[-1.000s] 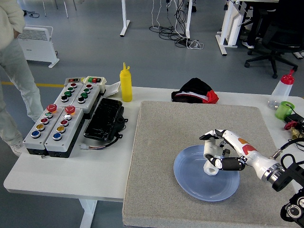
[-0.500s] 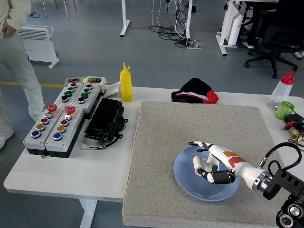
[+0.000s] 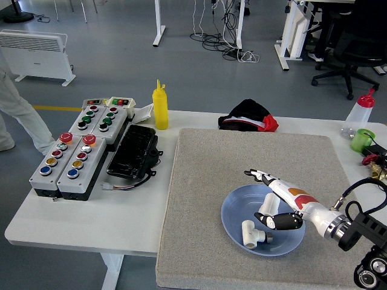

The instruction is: Pick pipe place plate twice

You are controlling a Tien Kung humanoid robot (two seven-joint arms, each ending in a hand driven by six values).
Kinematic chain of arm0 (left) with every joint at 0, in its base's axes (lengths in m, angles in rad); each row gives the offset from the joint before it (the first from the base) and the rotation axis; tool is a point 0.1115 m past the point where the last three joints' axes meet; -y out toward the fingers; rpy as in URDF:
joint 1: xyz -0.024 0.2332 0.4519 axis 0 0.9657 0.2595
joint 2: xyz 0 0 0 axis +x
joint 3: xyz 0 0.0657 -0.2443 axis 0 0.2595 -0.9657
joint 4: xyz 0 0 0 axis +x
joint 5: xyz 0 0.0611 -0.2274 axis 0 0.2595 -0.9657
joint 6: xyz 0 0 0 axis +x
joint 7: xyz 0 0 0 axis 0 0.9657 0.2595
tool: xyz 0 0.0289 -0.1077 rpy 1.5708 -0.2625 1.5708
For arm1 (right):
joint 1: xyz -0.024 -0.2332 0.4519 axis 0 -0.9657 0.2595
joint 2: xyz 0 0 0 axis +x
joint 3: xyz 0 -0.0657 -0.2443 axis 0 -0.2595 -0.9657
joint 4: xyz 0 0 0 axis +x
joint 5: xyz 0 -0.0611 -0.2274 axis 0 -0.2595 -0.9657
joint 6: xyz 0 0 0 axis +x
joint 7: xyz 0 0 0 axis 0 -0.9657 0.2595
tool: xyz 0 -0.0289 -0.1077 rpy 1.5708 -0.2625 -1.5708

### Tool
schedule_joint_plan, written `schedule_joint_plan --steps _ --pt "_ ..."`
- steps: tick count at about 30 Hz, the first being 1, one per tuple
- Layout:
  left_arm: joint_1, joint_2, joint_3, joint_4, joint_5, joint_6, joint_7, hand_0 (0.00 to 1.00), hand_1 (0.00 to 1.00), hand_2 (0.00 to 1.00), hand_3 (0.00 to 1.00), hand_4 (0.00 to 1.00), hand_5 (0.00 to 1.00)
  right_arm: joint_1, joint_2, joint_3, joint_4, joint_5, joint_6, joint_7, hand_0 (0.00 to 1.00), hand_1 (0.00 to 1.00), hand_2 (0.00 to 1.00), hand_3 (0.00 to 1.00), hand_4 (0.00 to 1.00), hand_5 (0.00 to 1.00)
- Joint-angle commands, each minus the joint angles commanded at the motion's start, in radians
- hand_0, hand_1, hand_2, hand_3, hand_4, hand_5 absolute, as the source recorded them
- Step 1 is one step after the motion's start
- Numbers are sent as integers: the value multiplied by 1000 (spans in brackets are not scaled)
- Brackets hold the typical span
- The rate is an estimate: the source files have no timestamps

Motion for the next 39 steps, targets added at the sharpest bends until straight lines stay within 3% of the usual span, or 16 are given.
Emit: schedule_joint_plan --steps 5,6,8,11,12,17,18,23,25,29,30,32,34,39 --pt "-5 3 5 2 -6 -3 -5 589 572 603 592 484 998 -8 14 66 -19 133 -105 71 998 928 998 998 709 139" --pt "-5 3 5 2 -6 -3 -5 589 572 602 591 483 998 -9 16 82 -23 170 -118 85 944 888 998 968 635 186" --pt "-6 3 6 3 -7 -3 -6 589 572 602 591 483 998 -15 22 123 -30 254 -137 118 944 888 998 968 635 186" --pt "-6 3 5 3 -7 -3 -7 589 572 602 591 483 998 -30 25 196 -35 384 -123 166 944 888 998 968 635 186" --pt "-6 3 5 3 -8 -3 -7 588 572 602 591 483 998 -32 25 210 -36 430 -121 173 906 859 970 915 556 233" --pt "-4 2 3 3 -2 -2 -3 588 572 602 591 483 998 -58 21 305 -42 631 -81 202 906 859 970 915 556 233" --pt "-3 2 3 3 -1 -1 -2 588 572 601 591 483 998 -68 19 328 -43 677 -65 195 835 798 866 837 510 289" --pt "0 1 5 3 -2 0 -2 588 572 601 591 483 998 -118 16 464 -59 885 -15 161 835 798 866 837 510 289" --pt "-1 1 6 3 -2 -1 -2 588 572 601 591 482 998 -141 15 521 -70 969 -3 142 823 783 839 809 507 342" --pt "-1 2 0 3 8 -3 1 588 572 601 591 482 998 -187 17 631 -92 1138 7 121 823 783 839 809 507 342" --pt "-1 3 -2 3 12 -4 2 587 571 601 591 483 998 -203 19 660 -97 1184 10 119 833 788 852 812 517 409" --pt "1 5 -2 3 16 -5 4 587 571 601 591 483 998 -224 26 693 -105 1265 10 117 833 788 852 812 517 409" --pt "4 6 -4 2 22 -6 5 587 571 601 591 483 998 -246 36 720 -115 1315 14 112 833 788 852 812 517 409" --pt "10 6 -7 1 28 -7 6 588 571 601 590 482 998 -284 54 751 -133 1305 23 101 837 794 859 817 523 453"
